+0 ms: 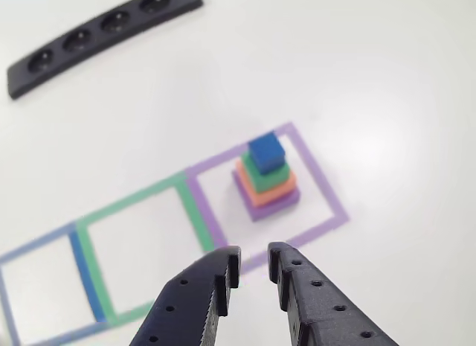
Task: Tower of hanoi
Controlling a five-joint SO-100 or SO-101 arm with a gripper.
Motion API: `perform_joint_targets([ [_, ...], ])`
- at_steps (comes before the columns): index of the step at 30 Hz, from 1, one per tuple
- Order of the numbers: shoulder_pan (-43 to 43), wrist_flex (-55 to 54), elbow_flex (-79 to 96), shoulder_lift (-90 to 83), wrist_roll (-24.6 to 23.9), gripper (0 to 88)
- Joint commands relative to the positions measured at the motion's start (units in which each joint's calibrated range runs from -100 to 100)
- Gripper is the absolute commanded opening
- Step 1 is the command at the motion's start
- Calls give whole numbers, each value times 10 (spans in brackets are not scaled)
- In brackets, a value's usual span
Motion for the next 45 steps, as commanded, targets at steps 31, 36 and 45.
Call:
perform_joint_targets([
  [31,107,-705,656,-85,160,229],
  [36,110,-824,696,-27,160,259],
  [45,97,-984,740,62,160,278],
])
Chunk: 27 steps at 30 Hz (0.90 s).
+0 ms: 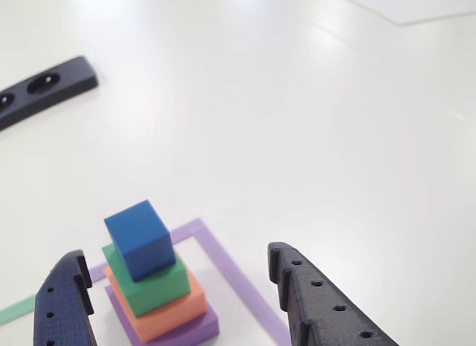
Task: Tower of hanoi
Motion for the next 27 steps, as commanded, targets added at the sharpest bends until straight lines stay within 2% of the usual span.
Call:
perform_joint_targets([
  [1,-11,-87,8,33,6,278],
  [8,-20,-180,3,117,6,280],
  [15,-31,-229,2,171,6,274],
  [27,-41,-256,-42,235,6,266],
])
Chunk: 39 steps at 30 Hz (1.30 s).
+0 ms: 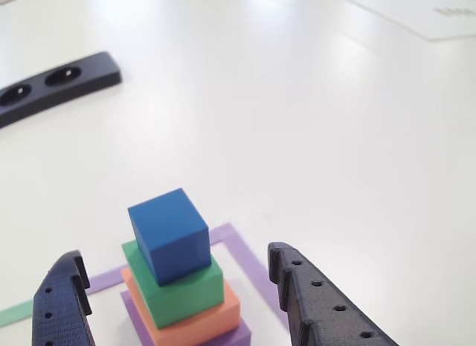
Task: Tower of hanoi
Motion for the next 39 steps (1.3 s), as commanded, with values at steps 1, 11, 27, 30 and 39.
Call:
perform_joint_targets([
  [1,-13,-19,-44,12,0,266],
  [11,-5,-48,-81,69,0,263],
  [27,-8,-92,-113,140,0,252],
  [30,-10,-97,-113,148,0,251],
  [39,-21,-115,-119,163,0,244],
])
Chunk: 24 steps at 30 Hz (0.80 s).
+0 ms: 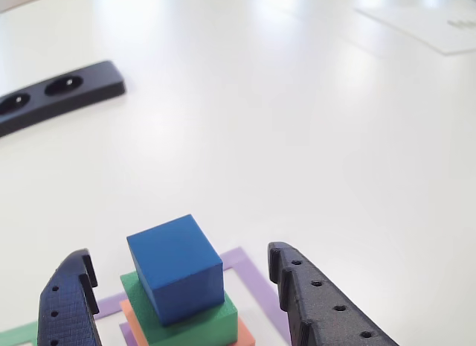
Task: Tower of hanoi
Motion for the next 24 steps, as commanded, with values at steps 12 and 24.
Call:
perform_joint_targets([
  [12,-19,-20,-46,18,0,237],
  [24,-23,-31,-47,31,0,220],
])
